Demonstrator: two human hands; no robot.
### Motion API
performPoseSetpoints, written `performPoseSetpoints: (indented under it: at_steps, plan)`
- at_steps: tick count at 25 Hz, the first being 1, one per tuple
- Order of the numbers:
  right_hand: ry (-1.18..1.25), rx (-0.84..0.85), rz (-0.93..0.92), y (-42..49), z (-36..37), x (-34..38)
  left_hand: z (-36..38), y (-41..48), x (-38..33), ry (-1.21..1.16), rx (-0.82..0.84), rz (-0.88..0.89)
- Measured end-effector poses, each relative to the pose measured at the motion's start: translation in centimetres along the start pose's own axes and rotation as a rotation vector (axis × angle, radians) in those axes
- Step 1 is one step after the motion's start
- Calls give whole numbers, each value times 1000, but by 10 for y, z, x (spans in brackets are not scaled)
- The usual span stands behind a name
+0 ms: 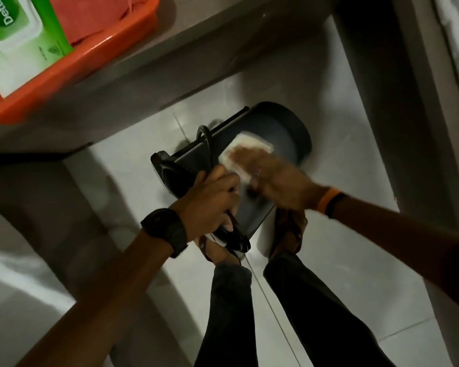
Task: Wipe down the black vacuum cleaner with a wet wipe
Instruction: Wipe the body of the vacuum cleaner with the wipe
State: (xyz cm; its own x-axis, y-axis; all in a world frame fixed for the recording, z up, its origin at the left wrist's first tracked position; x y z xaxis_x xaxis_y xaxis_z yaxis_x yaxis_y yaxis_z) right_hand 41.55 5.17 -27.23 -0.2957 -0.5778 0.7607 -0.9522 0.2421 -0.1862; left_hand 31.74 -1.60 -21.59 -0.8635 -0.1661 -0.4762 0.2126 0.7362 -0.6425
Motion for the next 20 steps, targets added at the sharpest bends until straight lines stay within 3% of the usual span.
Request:
performPoseSetpoints:
  at_steps: [2, 3, 5, 7, 9, 10, 13, 15, 16, 20]
  plan:
    - [65, -126, 414, -5, -37, -68, 4, -3, -7, 49, -14, 21]
    - [92, -173, 516, -12, -41, -82, 3, -3, -12, 55, -26, 39]
    - [51, -206, 380, -20, -23, -44, -4, 1, -20, 38, -68, 62]
    - [12, -87, 35, -42, 26, 29, -14, 3, -18, -49, -109, 16]
    - [26, -11, -72, -61, 44, 40, -19, 6, -10, -184, -111, -45]
    - [46, -56, -24, -54, 33, 20, -19, 7, -7, -239, -105, -60]
    - [289, -305, 420, -21, -30, -79, -20, 10, -6, -355, -114, -43]
    - [354, -309, 619, -13, -43, -118, -28, 13, -2, -445, -164, -61]
    - [356, -261, 595, -5, -40, -109, -33, 14, 1, -483, -185, -82]
    - [388, 7, 185, 11, -7, -35, -29, 15, -1, -450, -168, -152]
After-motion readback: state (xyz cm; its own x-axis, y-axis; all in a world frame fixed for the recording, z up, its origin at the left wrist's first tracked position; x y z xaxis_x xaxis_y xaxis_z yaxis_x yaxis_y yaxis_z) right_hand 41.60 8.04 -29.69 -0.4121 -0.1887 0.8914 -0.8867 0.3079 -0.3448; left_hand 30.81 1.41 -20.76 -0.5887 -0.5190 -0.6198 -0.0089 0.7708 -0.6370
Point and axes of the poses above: each hand's wrist, its own y-axis towards the middle knuckle, its own z-axis out of the palm, x = y × z, the point moved 8 cm from there along y, towards the middle knuckle, and after that the axes turned 12 degrees about -z, right-handed, at the moved point
